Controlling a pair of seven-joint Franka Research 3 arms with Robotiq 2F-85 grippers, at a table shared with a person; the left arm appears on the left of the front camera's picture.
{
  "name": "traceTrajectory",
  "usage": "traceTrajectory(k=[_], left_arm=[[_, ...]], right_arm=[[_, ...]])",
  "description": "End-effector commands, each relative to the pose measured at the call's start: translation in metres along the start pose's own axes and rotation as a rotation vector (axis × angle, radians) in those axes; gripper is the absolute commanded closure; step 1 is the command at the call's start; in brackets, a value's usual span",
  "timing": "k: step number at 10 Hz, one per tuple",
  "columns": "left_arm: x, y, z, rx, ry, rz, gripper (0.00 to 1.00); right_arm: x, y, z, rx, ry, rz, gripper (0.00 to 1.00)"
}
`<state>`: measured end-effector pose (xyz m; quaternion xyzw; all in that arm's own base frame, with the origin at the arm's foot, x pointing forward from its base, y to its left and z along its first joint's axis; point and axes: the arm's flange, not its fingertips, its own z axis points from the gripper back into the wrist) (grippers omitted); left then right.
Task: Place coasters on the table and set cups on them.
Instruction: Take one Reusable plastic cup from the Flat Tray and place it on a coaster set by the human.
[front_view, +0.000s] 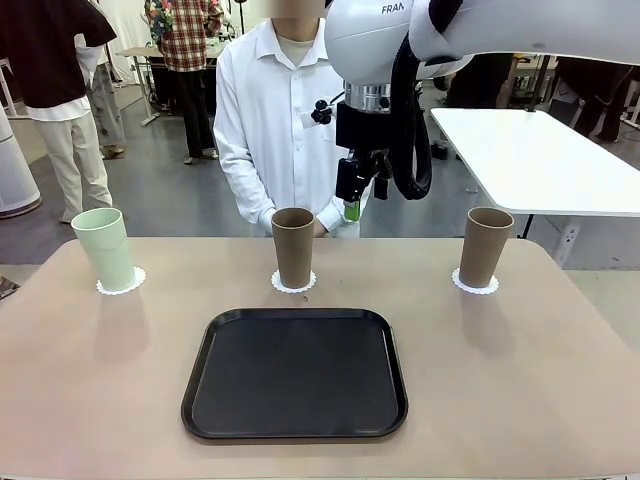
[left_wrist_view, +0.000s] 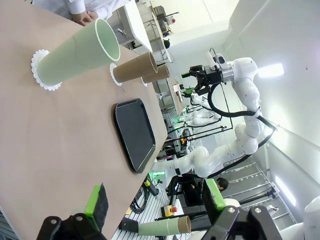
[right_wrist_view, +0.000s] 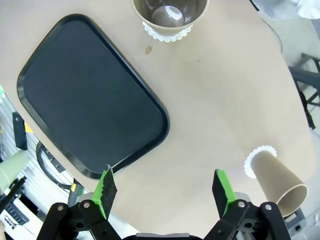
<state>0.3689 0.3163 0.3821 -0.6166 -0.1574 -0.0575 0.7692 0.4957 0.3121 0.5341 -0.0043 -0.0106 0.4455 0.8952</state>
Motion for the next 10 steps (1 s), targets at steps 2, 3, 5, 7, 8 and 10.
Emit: traceTrajectory(k=[2, 3, 5, 7, 8, 10], left_arm=[[-0.0007, -0.0035, 0.0008, 0.004, -0.003, 0.002, 0.0], [-0.0007, -0.0035, 0.0008, 0.004, -0.003, 0.002, 0.0], [-0.0007, -0.0035, 0.0008, 0.004, -0.003, 0.002, 0.0], [-0.0007, -0.0035, 0.0008, 0.004, -0.003, 0.002, 0.0], [-0.0007, -0.0035, 0.0008, 0.004, -0.003, 0.002, 0.0], [-0.0007, -0.0035, 0.0008, 0.004, -0.003, 0.002, 0.0]], right_arm=[[-0.0039, 0.0017, -0.0026, -0.011, -0.01, 0.001, 0.0], [-0.0039, 0.0017, -0.0026, -0.011, -0.01, 0.001, 0.0], [-0.0039, 0.0017, -0.0026, -0.011, -0.01, 0.001, 0.0], [-0.0039, 0.0017, -0.0026, -0.011, -0.01, 0.001, 0.0], [-0.0039, 0.0017, -0.0026, -0.011, -0.01, 0.001, 0.0], [0.0, 0.0, 0.0, 0.0, 0.0, 0.0, 0.0]])
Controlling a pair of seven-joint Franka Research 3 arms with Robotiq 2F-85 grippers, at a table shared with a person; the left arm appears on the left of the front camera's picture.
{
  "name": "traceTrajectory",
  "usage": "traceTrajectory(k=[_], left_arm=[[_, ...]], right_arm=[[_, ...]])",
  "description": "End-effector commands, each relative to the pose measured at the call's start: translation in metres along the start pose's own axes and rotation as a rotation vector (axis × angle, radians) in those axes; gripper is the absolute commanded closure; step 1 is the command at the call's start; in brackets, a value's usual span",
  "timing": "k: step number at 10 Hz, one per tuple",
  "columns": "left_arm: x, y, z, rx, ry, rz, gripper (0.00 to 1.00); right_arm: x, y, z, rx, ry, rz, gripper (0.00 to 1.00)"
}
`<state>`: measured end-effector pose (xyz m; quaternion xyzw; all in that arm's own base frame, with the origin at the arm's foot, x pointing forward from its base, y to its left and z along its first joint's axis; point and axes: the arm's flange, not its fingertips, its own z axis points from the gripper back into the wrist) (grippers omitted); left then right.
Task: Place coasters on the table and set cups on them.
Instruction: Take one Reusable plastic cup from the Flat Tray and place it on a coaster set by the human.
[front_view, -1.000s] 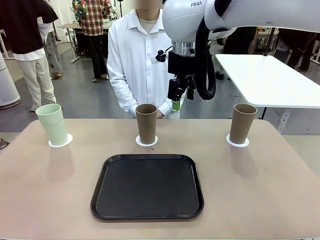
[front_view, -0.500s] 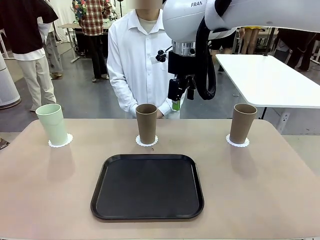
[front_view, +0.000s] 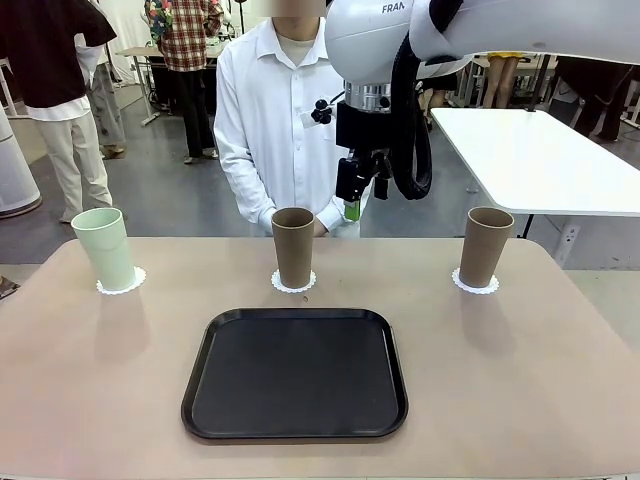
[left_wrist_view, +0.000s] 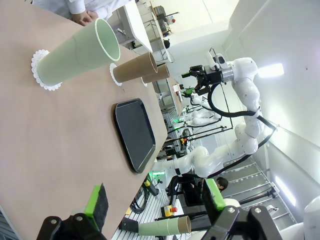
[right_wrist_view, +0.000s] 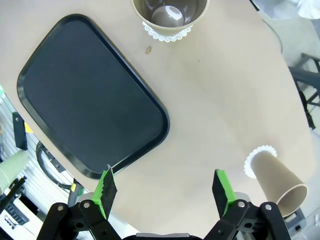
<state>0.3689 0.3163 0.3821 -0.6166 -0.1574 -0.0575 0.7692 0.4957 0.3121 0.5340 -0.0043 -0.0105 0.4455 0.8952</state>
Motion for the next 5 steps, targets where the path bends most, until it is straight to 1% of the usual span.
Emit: traceTrajectory(k=[1, 2, 3, 5], left_arm=[[-0.001, -0.004, 0.001, 0.004, -0.003, 0.002, 0.0], [-0.001, -0.004, 0.001, 0.004, -0.003, 0.002, 0.0], [-0.001, -0.004, 0.001, 0.004, -0.003, 0.002, 0.0], [-0.001, -0.004, 0.001, 0.004, -0.003, 0.002, 0.0]], right_arm=[[-0.031, -0.021, 0.005, 0.079, -0.023, -0.12, 0.0], [-0.065, -0.044, -0.003, 0.084, -0.036, -0.209, 0.0], [-0.101, -0.067, -0.01, 0.118, -0.068, -0.308, 0.0], [-0.182, -0.097, -0.027, 0.18, -0.144, -0.472, 0.0]])
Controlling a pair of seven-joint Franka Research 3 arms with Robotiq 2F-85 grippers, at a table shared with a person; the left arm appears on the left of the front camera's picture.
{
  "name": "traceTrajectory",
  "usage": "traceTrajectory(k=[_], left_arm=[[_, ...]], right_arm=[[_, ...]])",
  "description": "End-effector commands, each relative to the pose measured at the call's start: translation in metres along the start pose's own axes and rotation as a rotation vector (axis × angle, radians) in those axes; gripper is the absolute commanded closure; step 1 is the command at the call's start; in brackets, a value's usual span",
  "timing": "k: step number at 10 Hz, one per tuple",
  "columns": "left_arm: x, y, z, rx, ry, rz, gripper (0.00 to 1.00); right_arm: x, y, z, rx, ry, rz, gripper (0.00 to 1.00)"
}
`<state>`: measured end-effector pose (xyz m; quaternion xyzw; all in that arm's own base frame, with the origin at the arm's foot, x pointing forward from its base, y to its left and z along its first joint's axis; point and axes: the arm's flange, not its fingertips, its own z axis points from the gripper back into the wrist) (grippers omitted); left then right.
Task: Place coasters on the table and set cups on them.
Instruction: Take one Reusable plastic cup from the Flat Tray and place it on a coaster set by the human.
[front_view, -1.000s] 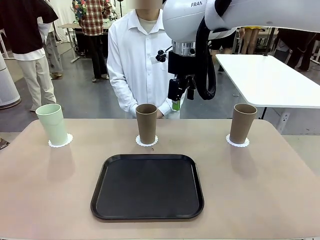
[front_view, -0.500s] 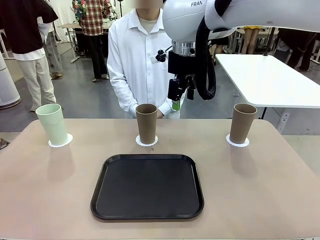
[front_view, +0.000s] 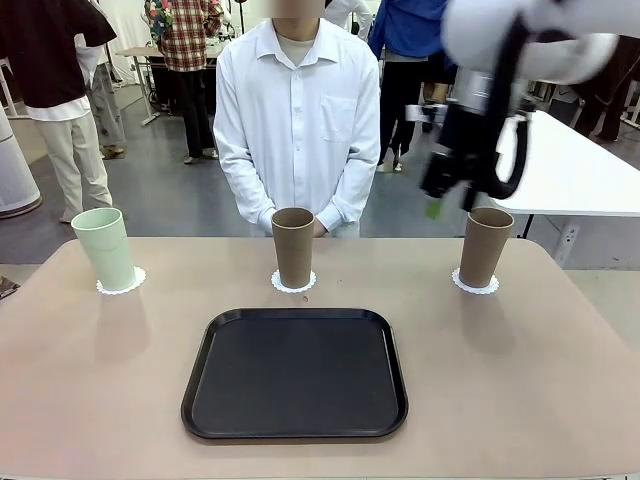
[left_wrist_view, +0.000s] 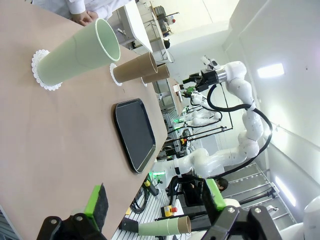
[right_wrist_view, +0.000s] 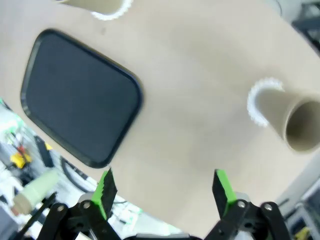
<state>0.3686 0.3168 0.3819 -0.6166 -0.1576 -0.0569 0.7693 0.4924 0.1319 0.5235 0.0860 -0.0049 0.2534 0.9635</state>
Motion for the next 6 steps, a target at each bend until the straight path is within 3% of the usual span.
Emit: traceTrajectory(k=[1, 4, 6], left_arm=[[0.0, -0.004, 0.0, 0.003, -0.002, 0.001, 0.0], [0.0, -0.004, 0.0, 0.003, -0.002, 0.001, 0.0], [0.0, -0.004, 0.0, 0.003, -0.002, 0.001, 0.0]], right_arm=[[-0.072, -0.041, -0.02, 0.105, -0.126, -0.114, 0.0], [-0.148, -0.119, -0.031, 0.402, -0.347, -0.137, 0.0], [-0.177, -0.162, -0.037, 0.614, -0.552, -0.131, 0.0]])
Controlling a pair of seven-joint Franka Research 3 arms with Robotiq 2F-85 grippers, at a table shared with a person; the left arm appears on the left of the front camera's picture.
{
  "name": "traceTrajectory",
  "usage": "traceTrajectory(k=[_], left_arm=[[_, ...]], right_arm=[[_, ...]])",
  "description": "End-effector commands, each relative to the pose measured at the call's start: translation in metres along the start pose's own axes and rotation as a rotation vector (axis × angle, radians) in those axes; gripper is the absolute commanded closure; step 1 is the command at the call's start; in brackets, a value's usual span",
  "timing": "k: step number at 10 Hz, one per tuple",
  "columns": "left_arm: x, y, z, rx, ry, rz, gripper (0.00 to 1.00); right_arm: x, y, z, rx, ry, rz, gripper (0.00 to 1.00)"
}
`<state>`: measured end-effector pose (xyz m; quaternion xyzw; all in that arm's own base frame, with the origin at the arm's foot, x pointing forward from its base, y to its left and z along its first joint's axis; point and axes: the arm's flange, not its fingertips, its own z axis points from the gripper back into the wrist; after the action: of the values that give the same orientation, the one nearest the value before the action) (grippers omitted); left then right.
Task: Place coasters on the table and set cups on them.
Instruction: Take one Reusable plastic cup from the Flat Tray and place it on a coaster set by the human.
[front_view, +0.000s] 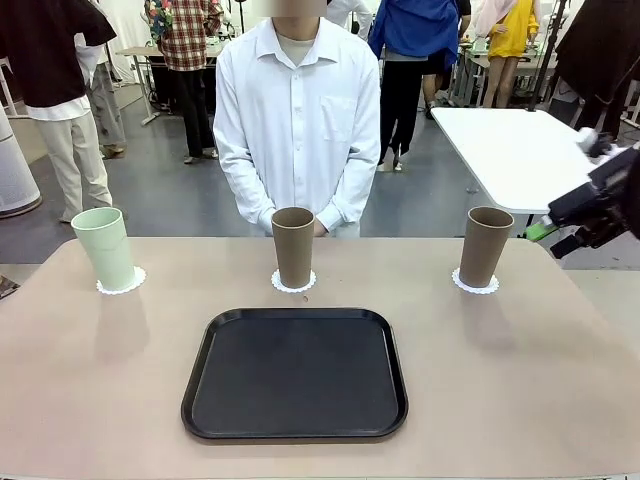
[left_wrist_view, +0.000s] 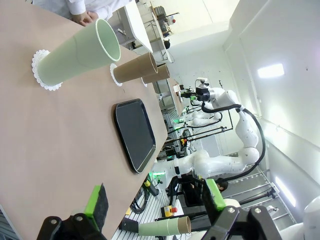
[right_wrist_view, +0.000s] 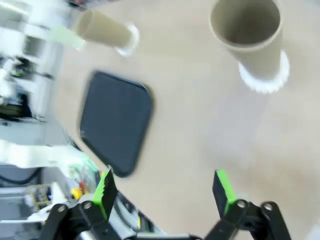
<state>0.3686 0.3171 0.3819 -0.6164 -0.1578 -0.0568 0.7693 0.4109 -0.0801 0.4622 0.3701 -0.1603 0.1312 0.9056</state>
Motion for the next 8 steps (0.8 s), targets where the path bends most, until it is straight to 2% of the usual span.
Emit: traceTrajectory(k=[1, 4, 6, 8], left_arm=[[0.0, -0.004, 0.0, 0.003, -0.002, 0.001, 0.0], [0.0, -0.004, 0.0, 0.003, -0.002, 0.001, 0.0], [0.0, -0.004, 0.0, 0.003, -0.002, 0.001, 0.0], [0.0, -0.004, 0.0, 0.003, -0.002, 0.001, 0.0]], right_arm=[[-0.006, -0.033, 0.001, 0.23, -0.11, 0.013, 0.0], [-0.034, -0.092, 0.0, 0.422, -0.184, -0.096, 0.0], [-0.053, -0.11, -0.004, 0.495, -0.214, -0.149, 0.0], [-0.064, -0.121, -0.009, 0.512, -0.248, -0.208, 0.0]])
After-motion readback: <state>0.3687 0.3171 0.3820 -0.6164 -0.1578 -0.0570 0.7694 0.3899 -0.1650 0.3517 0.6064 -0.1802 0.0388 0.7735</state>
